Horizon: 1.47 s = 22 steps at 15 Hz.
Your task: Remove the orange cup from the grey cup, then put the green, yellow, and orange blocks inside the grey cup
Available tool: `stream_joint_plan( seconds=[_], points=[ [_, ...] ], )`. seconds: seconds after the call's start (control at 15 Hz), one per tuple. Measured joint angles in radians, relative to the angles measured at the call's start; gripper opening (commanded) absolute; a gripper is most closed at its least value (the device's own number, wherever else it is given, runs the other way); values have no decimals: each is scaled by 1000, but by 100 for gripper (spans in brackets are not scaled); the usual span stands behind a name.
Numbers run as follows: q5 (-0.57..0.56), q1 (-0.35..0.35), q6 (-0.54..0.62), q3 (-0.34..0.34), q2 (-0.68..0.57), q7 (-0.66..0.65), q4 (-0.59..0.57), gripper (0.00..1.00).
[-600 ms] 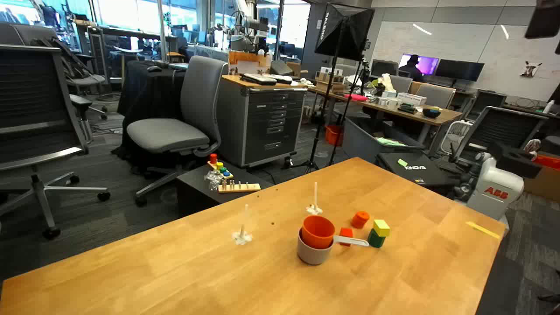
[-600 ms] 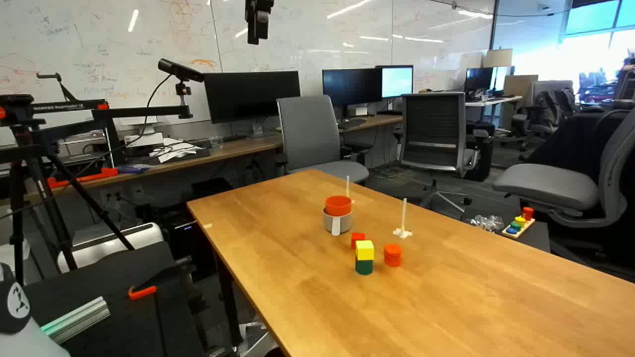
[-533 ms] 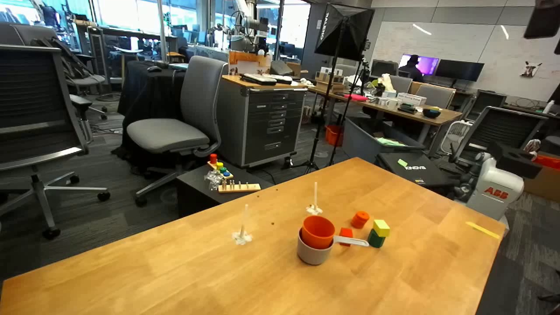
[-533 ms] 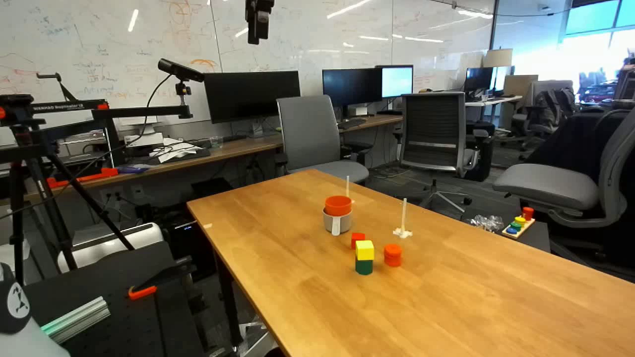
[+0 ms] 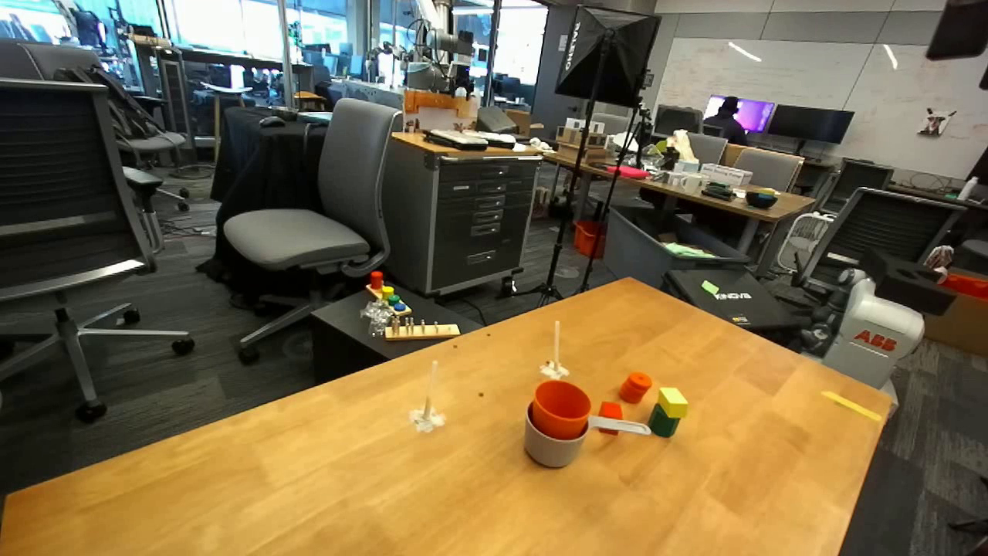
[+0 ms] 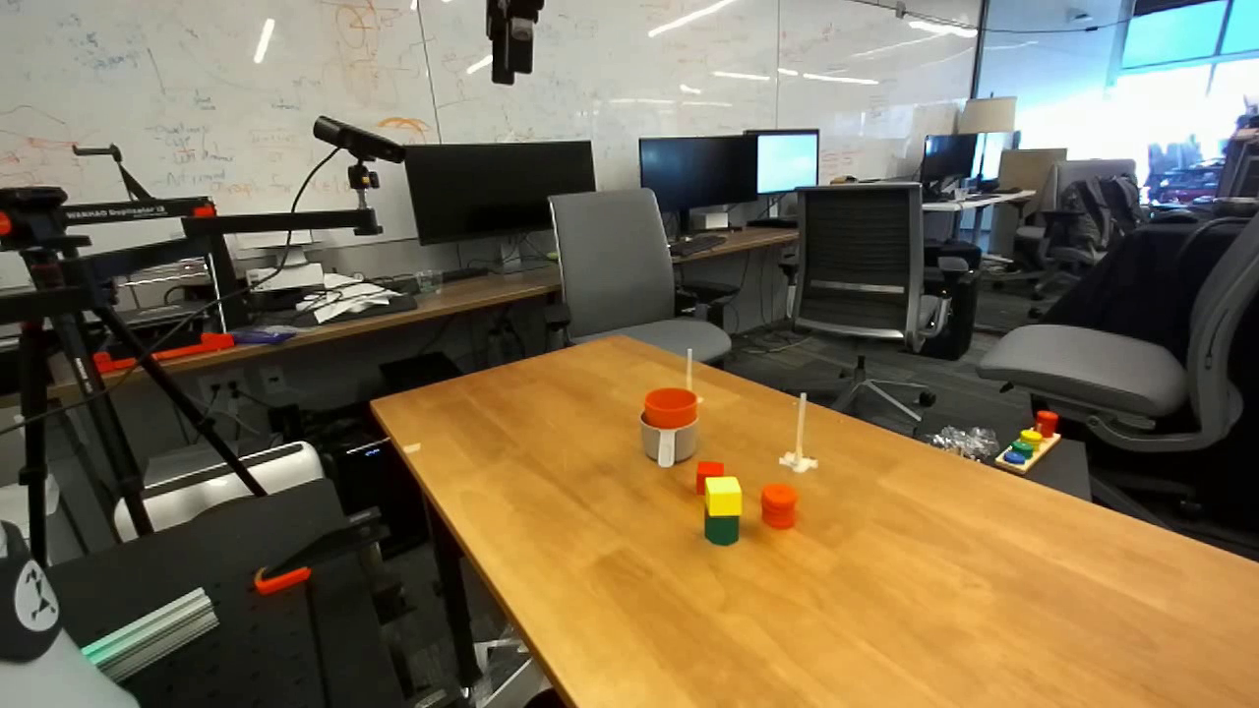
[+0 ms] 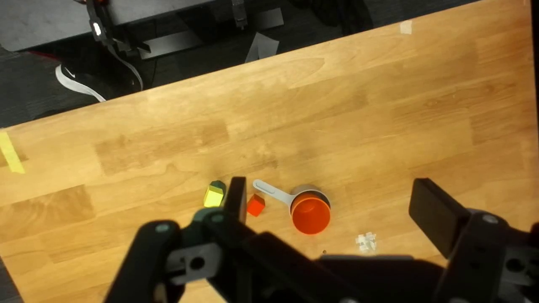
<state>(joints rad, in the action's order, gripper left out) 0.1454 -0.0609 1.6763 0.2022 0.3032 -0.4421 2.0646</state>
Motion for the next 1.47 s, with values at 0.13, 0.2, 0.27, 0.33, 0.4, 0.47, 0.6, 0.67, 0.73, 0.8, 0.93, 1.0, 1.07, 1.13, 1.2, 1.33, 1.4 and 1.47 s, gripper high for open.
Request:
stream_joint_plan(
  seconds=[0.13, 0.2, 0.27, 0.33, 0.4, 0.47, 0.6, 0.67, 0.73, 0.8, 0.93, 1.0, 1.07, 1.13, 1.2, 1.33, 1.4, 1.47],
  points=[
    [-25, 0, 2, -1, -4, 0, -2, 100],
    [-44, 0, 5, -1, -8, 0, -8, 100],
    [-64, 1, 9, -1, -16, 0, -19, 100],
    [-86, 1, 17, -1, -31, -1, -36, 100],
    [-107, 1, 26, 0, -55, -2, -61, 100],
    [-129, 1, 36, 1, -87, -4, -90, 100],
    [-177, -2, 51, 6, -173, -15, -159, 100],
    [-203, -7, 58, 7, -228, -25, -199, 100],
    [-228, -13, 61, 7, -286, -39, -240, 100],
    [-253, -20, 61, 7, -347, -53, -284, 100],
    [-281, -40, 61, 0, -471, -75, -369, 100],
    [-282, -54, 60, -5, -532, -83, -410, 100],
    [-282, -71, 60, -10, -590, -88, -446, 100],
    [-282, -89, 59, -17, -645, -92, -477, 100],
    [-282, -110, 56, -24, -698, -94, -507, 100],
    [-282, -150, 40, -41, -786, -98, -559, 100],
    [-282, -166, 35, -49, -818, -103, -580, 100],
    [-282, -176, 31, -53, -839, -106, -597, 100]
  ],
)
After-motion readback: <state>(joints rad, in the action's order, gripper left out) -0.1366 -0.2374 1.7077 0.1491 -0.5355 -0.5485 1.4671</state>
